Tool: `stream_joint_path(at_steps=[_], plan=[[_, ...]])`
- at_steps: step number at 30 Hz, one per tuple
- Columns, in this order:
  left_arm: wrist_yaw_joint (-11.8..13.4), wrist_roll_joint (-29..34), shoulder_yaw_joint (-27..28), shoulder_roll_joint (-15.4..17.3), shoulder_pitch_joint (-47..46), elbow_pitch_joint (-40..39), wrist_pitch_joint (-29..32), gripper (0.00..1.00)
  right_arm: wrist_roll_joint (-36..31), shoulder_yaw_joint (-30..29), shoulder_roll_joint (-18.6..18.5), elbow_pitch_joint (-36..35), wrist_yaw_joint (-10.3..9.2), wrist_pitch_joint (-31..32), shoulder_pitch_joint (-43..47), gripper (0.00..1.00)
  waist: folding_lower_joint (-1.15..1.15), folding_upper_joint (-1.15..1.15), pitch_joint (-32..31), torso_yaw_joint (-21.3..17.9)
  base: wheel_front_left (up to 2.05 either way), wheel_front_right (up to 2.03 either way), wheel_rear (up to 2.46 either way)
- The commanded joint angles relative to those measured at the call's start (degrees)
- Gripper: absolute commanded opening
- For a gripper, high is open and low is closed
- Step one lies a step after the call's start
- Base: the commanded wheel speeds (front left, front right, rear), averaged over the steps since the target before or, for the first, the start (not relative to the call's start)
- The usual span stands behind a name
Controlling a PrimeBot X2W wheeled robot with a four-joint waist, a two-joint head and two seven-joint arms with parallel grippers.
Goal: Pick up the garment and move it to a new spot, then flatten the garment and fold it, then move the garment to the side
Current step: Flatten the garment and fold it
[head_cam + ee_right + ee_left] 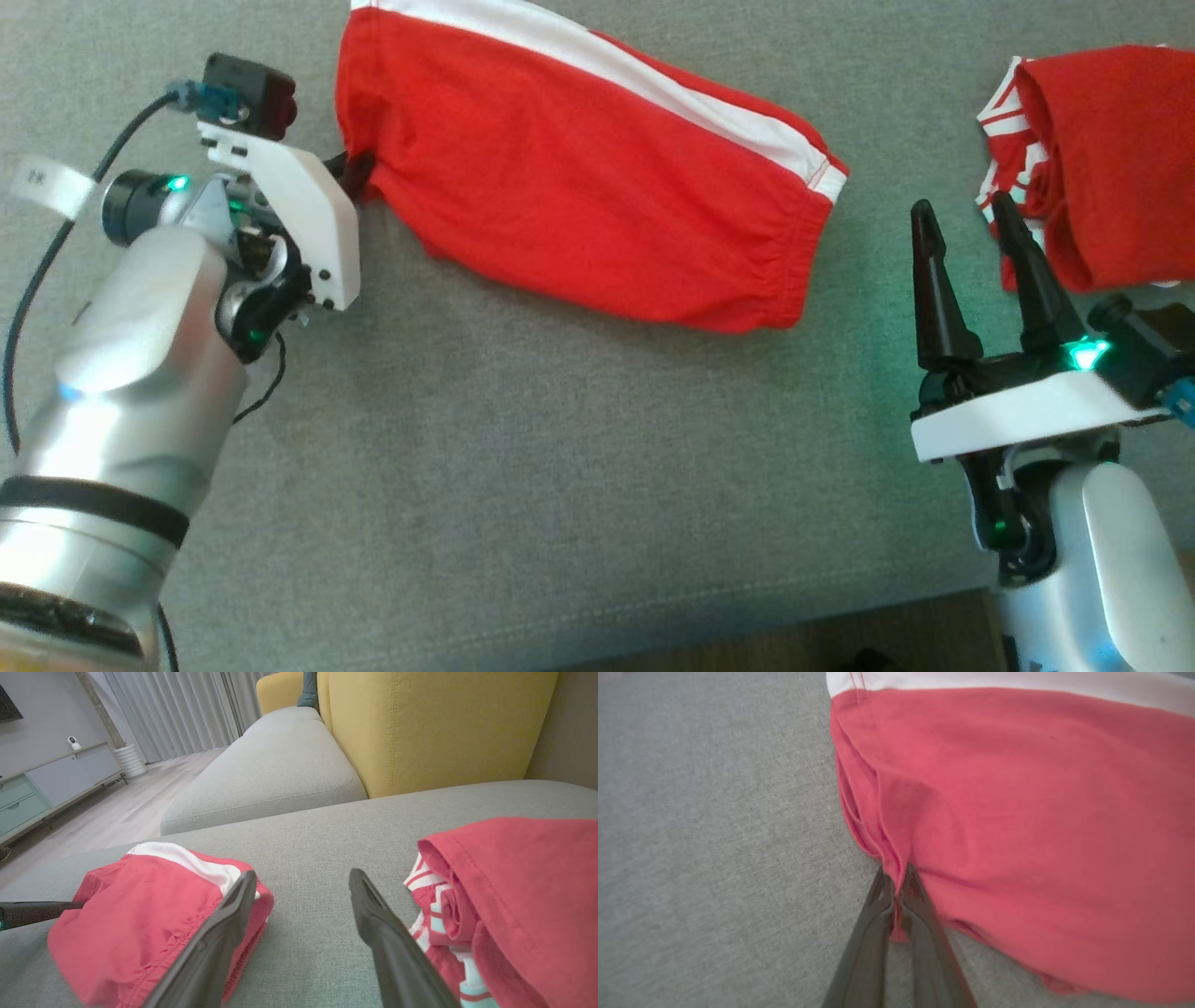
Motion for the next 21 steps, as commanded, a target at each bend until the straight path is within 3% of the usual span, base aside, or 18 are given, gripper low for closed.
stream_joint_path(at_steps=[1,9,15,21], plan=[[0.62,-0.10,0.87,1.27,1.02,1.08,-1.35,0.00,0.58,0.84,-0.19,-1.40,-0.05,-0.60,0.14,1.00,0.00,0.00,-0.64,0.04,0.00,0.00,0.00],[3.91,-0.91,2.64,2.09,7.88,-3.85,-8.92,0.00,0.24,-0.24,-0.19,-1.14,-0.05,-0.09,1.99,1.00,0.00,0.00,-3.41,1.93,0.00,0.00,0.00],[8.32,-2.05,3.72,4.60,18.67,-15.58,-10.98,0.00,-0.39,-0.81,-0.19,-1.47,-0.05,1.19,3.95,1.00,0.00,0.00,-6.25,4.61,0.00,0.00,0.00],[13.59,-4.67,5.08,6.98,29.78,-28.12,-8.77,0.00,-0.59,-1.31,-0.19,-2.35,-0.05,2.57,6.03,1.00,0.00,0.00,-8.38,5.95,0.00,0.00,0.00]])
